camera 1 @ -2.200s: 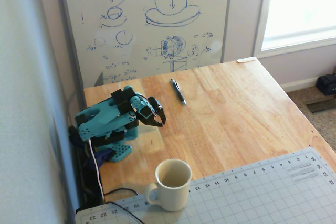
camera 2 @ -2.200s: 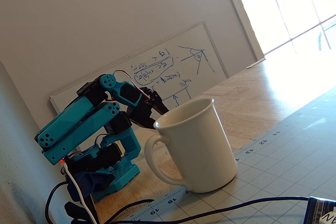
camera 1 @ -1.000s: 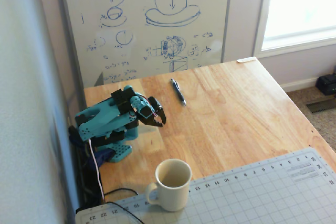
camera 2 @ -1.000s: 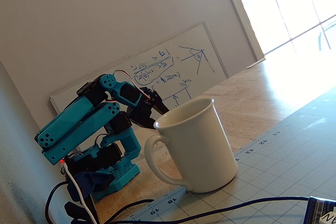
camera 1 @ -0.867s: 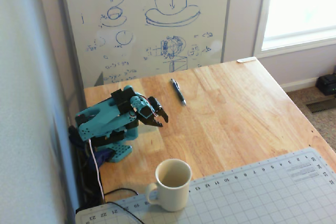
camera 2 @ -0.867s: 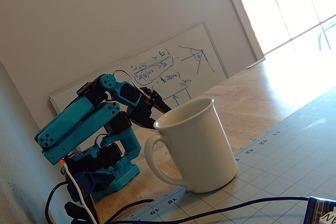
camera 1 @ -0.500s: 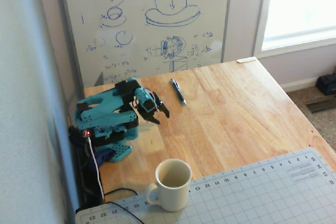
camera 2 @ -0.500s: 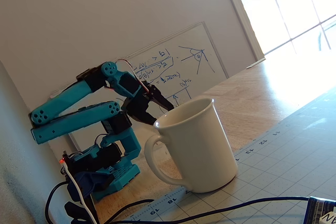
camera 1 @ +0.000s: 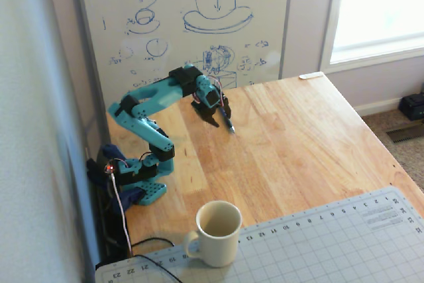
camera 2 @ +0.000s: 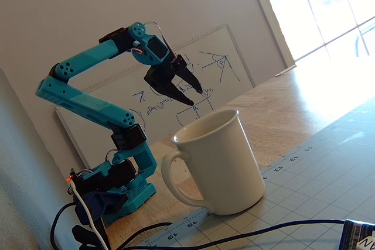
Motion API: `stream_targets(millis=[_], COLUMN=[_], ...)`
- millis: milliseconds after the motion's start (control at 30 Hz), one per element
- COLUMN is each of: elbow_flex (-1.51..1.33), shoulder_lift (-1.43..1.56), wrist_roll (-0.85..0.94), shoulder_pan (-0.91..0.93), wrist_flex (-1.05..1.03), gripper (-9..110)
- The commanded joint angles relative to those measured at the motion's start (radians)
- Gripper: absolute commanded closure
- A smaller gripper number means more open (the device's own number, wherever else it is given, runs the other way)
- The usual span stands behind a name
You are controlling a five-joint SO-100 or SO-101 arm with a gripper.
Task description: Grasp a pen and put it in a mug.
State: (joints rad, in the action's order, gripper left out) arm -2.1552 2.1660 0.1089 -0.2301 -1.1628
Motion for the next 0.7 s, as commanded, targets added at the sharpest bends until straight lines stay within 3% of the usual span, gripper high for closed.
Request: stream_targets(millis=[0, 233, 667], elbow_flex=[0.229, 0.419, 0.816], shoulder_lift=[-0.135, -0.347, -0.739], wrist_roll=[-0.014, -0.137, -0.561], shoulder_pan=[-0.028, -0.086, -0.193], wrist_flex=[-0.009, -0.097, -0.118], gripper=[83, 74, 74])
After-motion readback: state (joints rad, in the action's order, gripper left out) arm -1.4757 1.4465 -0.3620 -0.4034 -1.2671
